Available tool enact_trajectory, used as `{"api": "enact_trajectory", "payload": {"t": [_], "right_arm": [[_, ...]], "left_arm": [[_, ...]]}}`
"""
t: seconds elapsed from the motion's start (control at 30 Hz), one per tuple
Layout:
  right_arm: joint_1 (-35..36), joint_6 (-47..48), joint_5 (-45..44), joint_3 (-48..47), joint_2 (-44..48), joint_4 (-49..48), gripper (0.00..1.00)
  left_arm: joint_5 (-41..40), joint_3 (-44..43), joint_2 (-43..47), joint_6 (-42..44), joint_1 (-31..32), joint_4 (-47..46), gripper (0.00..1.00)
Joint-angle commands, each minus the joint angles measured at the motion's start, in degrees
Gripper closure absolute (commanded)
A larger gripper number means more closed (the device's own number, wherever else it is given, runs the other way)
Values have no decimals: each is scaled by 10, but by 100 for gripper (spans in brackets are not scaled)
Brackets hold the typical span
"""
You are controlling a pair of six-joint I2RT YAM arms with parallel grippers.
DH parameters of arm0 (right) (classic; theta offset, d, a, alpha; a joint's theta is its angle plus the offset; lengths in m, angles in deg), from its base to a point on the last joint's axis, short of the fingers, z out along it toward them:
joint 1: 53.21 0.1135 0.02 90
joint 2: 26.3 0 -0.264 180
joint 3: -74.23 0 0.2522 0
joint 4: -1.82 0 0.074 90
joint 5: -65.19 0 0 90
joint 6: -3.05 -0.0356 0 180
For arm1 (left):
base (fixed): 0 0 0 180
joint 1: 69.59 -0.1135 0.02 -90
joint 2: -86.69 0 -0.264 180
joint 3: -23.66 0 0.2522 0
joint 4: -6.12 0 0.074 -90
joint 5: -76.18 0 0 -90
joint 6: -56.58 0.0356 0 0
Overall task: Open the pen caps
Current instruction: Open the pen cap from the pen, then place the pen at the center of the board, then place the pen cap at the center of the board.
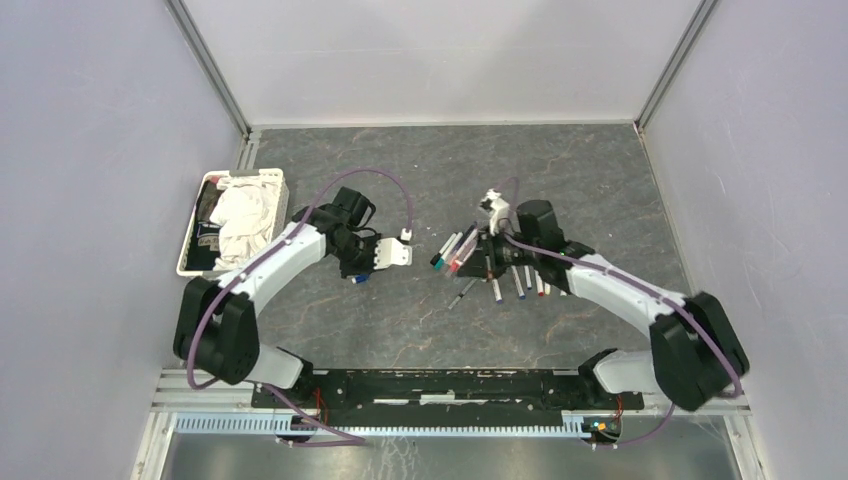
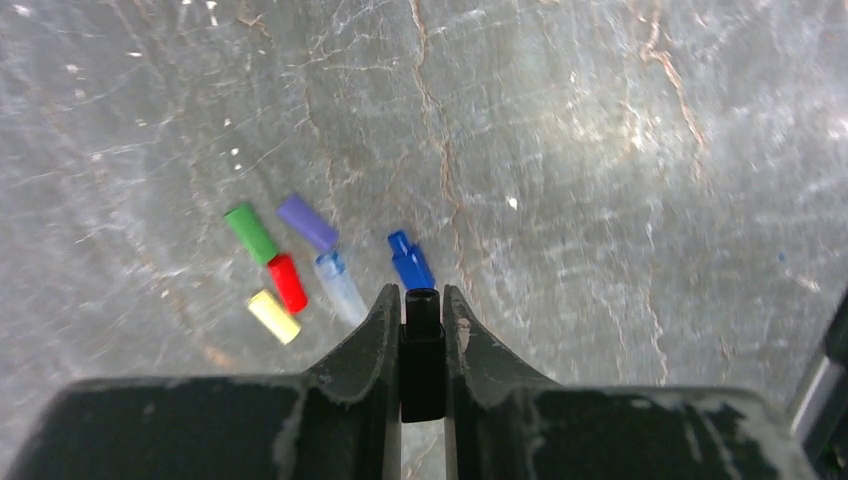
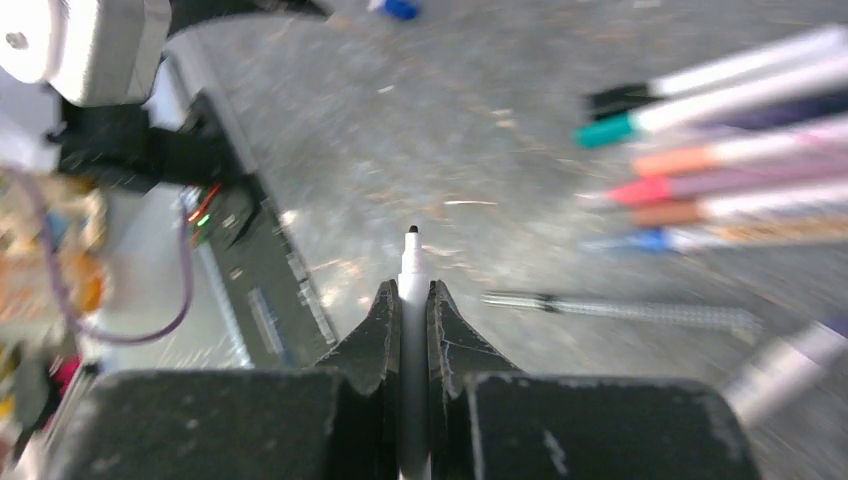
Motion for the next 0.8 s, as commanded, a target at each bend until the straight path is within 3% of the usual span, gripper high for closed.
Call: {"api": "enact_trajectory", "payload": {"t": [0.0,0.23,0.33,0.6,0.63,0.67,0.77], "right_arm": [[-55,11,-185,43,78,55,100],[-84,14,-423,84,153,92,100],[-90,11,-472,98,154,81,100],[-94,14,-529,115,101,30,100],[-94,14,-531,117,94,23,100],[-94,14,-535,118,89,17,100],[-93,12,-547,122,79,11,100]], "left_arm": [[28,29,-51,-78,0,-126,98],[-38,34,-136,-99,1,-194,94],[-52,38,-142,-107,1,-206,86],[-19,-5,-100,-149,1,-162,44],[-14,-16,-91,-157,1,-153,29],[-9,-26,-86,-163,1,-143,20],[-5,-64,-68,-193,-1,-117,1]]}}
